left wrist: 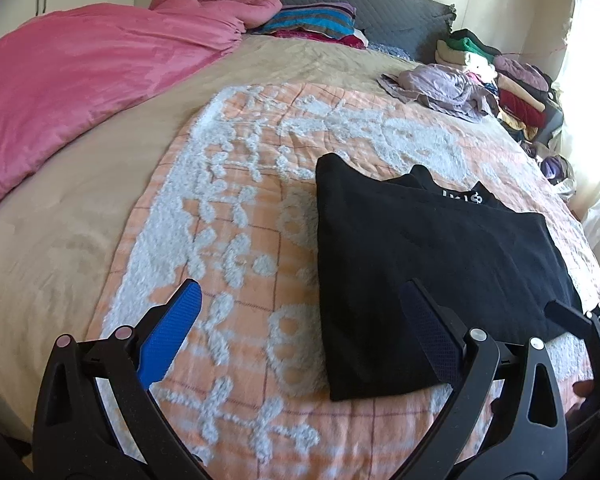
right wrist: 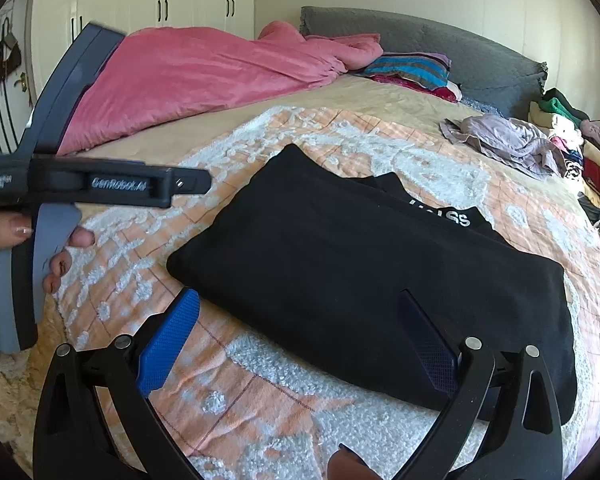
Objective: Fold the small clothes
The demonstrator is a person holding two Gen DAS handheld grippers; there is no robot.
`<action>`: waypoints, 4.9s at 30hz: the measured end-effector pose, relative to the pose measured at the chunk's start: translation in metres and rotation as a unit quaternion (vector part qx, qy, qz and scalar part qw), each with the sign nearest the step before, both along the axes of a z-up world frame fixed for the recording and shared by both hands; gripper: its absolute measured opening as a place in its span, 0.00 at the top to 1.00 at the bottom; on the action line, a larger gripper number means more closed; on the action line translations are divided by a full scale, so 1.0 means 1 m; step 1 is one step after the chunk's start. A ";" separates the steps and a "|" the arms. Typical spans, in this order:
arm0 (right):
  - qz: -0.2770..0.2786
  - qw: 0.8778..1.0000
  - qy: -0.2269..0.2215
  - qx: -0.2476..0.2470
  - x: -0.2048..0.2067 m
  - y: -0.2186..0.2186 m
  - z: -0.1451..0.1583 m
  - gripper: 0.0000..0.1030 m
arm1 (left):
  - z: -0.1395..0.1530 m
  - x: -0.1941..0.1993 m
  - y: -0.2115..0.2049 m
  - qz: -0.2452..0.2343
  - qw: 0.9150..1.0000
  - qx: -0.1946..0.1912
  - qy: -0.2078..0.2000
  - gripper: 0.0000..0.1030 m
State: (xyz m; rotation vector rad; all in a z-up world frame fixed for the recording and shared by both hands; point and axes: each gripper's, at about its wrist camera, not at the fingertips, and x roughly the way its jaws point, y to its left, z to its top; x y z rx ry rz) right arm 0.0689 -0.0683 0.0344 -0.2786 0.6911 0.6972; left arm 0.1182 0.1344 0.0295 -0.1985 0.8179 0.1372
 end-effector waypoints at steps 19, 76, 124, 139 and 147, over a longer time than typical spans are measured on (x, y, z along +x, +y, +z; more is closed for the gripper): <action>0.034 0.995 -0.018 -0.089 0.010 0.045 -0.046 0.05 | -0.010 0.072 -0.006 -0.017 0.999 0.016 0.028 0.09; -0.099 0.978 -0.173 0.064 -0.020 -0.037 0.013 0.90 | 0.025 0.103 -0.077 -0.127 0.986 -0.104 0.006 0.74; -0.241 0.955 -0.071 0.160 -0.025 -0.171 -0.010 0.91 | 0.025 0.134 -0.251 -0.220 0.974 -0.045 0.036 0.73; -0.266 0.942 0.003 0.202 -0.006 -0.197 -0.029 0.91 | 0.002 0.155 -0.286 -0.233 0.969 -0.033 0.069 0.64; -0.269 0.934 0.041 0.231 0.004 -0.210 -0.040 0.90 | -0.010 0.172 -0.300 -0.237 0.967 -0.042 0.083 0.43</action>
